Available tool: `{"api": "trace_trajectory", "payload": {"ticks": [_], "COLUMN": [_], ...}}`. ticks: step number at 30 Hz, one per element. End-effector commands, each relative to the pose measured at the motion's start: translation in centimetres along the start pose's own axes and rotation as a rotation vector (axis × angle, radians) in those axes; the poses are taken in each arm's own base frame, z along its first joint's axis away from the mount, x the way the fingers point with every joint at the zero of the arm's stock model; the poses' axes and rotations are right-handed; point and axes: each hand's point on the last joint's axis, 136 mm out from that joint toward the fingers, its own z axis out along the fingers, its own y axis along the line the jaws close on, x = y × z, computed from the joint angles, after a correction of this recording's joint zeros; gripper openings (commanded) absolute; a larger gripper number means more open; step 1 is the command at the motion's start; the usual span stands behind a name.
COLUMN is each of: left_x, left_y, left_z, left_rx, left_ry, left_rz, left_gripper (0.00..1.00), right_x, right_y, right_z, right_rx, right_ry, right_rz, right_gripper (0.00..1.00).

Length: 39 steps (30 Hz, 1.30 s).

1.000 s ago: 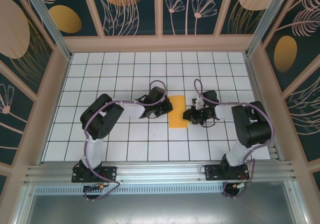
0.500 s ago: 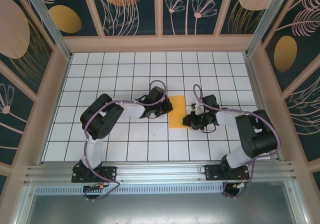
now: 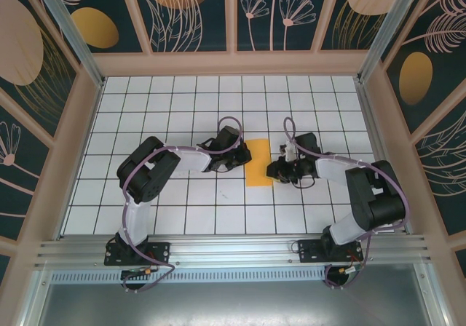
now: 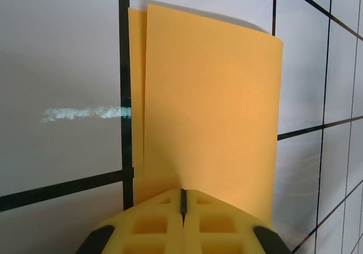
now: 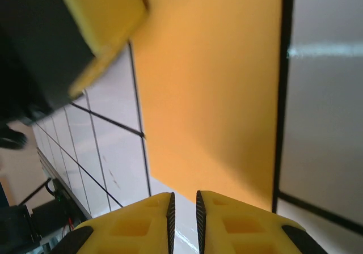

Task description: Fold a paper plane with a square sheet of paper (pick it up from the middle)

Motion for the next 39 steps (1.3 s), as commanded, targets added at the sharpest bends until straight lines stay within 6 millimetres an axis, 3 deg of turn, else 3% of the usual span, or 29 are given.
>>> {"api": "trace_trajectory", "payload": {"ticks": [1, 5, 14, 22, 28, 36, 39], "left_x": [2.8, 2.8, 2.8, 2.9, 2.9, 2.9, 3.0], "left_y": [4.5, 4.5, 4.7, 4.8, 4.7, 4.8, 4.9], "left_z": [1.0, 1.0, 1.1, 1.1, 1.3, 1.2, 1.2], "left_rx": [-0.143, -0.143, -0.148, -0.150, -0.148, -0.153, -0.157], "left_ry": [0.090, 0.093, 0.092, 0.096, 0.098, 0.098, 0.099], "left_rz": [-0.013, -0.013, -0.013, -0.012, -0.011, -0.012, -0.011], "left_gripper": [0.00, 0.00, 0.00, 0.00, 0.00, 0.00, 0.00], "right_x": [-3.9, -5.8, -5.9, -9.3, -10.8, -10.2, -10.6], "right_y": [0.8, 0.3, -3.3, 1.8, 0.3, -3.1, -2.9], "right_z": [-0.4, 1.0, 2.8, 0.6, 2.0, 4.2, 3.9], "right_rx": [-0.001, -0.005, 0.059, -0.061, -0.050, 0.016, 0.013], "right_ry": [-0.068, -0.051, -0.012, -0.072, -0.058, -0.020, -0.027], "right_rz": [-0.040, -0.032, 0.040, -0.050, -0.021, 0.048, 0.045], "right_gripper": [0.22, 0.21, 0.21, 0.22, 0.22, 0.22, 0.22]}}
